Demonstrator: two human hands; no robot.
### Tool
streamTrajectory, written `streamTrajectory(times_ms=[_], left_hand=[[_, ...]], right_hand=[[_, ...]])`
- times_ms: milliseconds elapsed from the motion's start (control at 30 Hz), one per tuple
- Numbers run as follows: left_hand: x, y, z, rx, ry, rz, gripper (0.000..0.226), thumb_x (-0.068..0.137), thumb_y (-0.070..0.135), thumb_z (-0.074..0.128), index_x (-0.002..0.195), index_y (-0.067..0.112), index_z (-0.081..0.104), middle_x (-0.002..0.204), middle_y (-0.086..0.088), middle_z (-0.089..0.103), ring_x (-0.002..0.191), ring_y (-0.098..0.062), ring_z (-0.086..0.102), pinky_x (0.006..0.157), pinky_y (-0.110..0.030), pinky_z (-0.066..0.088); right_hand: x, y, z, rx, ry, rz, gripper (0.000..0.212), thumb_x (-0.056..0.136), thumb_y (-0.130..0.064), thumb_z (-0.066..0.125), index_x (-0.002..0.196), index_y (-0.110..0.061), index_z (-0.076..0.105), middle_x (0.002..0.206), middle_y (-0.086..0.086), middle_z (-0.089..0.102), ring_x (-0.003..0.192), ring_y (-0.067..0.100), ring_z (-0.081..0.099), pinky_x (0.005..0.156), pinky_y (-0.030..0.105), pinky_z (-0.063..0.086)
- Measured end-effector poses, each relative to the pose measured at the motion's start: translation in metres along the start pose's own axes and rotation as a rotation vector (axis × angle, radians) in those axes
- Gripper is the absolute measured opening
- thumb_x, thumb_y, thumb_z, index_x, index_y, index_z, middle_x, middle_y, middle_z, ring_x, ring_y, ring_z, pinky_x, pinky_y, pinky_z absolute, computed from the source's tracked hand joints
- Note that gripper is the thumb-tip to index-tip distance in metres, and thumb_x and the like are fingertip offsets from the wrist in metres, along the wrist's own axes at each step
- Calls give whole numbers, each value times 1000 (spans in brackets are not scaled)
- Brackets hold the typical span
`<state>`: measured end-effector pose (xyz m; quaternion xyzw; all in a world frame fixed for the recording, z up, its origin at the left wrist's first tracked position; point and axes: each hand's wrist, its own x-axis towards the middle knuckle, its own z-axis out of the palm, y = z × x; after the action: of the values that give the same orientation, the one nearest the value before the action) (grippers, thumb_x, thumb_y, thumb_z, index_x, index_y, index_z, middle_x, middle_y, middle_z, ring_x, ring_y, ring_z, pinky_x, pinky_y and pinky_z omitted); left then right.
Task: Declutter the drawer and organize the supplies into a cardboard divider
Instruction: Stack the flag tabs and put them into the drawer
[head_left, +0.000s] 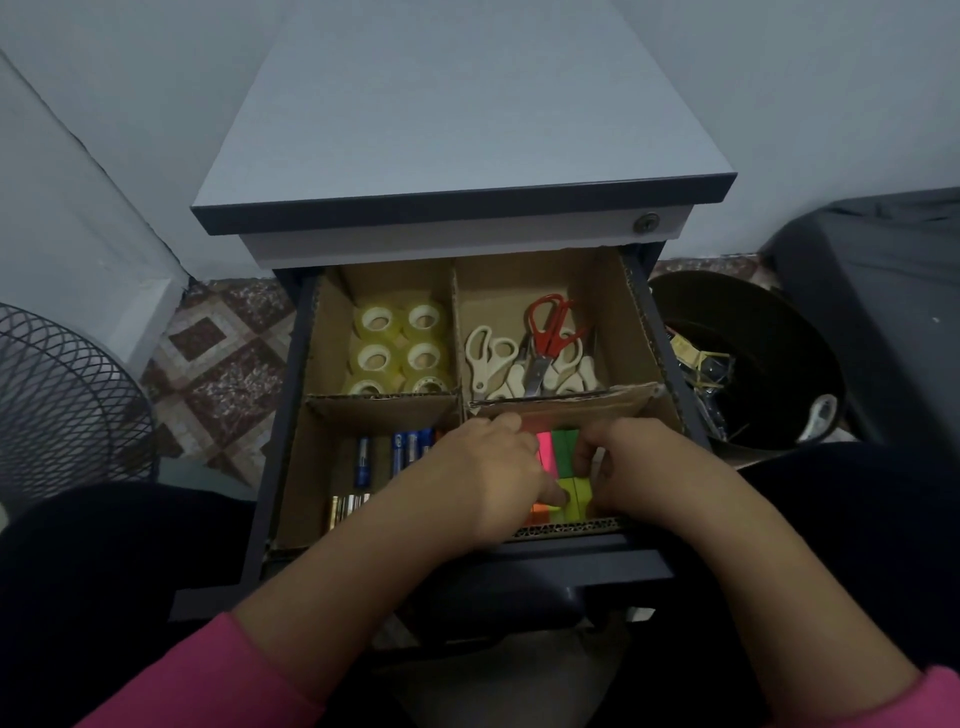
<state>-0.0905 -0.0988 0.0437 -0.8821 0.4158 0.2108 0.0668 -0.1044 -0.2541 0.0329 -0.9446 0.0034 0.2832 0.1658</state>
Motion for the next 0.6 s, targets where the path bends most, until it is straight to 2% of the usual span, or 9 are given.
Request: streamTrajectory(times_ms=[233, 367, 600], left_hand=[[-4, -3, 5, -47, 55, -9, 54, 94, 8, 41, 140, 36, 44, 122, -3, 48, 109, -21, 35, 81, -28, 24], [-4, -4, 6, -65, 77, -5, 51, 95, 10, 39, 138, 36, 48, 119, -3, 49, 107, -21, 35, 80, -29, 23], [-3, -4, 7, -82, 70, -2, 49, 97, 11, 36, 136, 36, 50, 118, -3, 49, 107, -21, 36, 80, -28, 23]], right_hand=[[-2, 1, 1, 41, 34, 6, 23, 79, -10, 63, 87, -32, 59, 92, -3, 62, 88, 15, 62, 79, 34, 55], [-2, 1, -1, 52, 3, -62, 33, 71, -16, 77, 89, -35, 56, 85, -9, 57, 84, 11, 59, 73, 30, 53], [0, 1, 1, 6, 3, -98, 36, 72, -19, 77, 100, -37, 64, 86, -12, 53, 84, 8, 55, 70, 25, 48]])
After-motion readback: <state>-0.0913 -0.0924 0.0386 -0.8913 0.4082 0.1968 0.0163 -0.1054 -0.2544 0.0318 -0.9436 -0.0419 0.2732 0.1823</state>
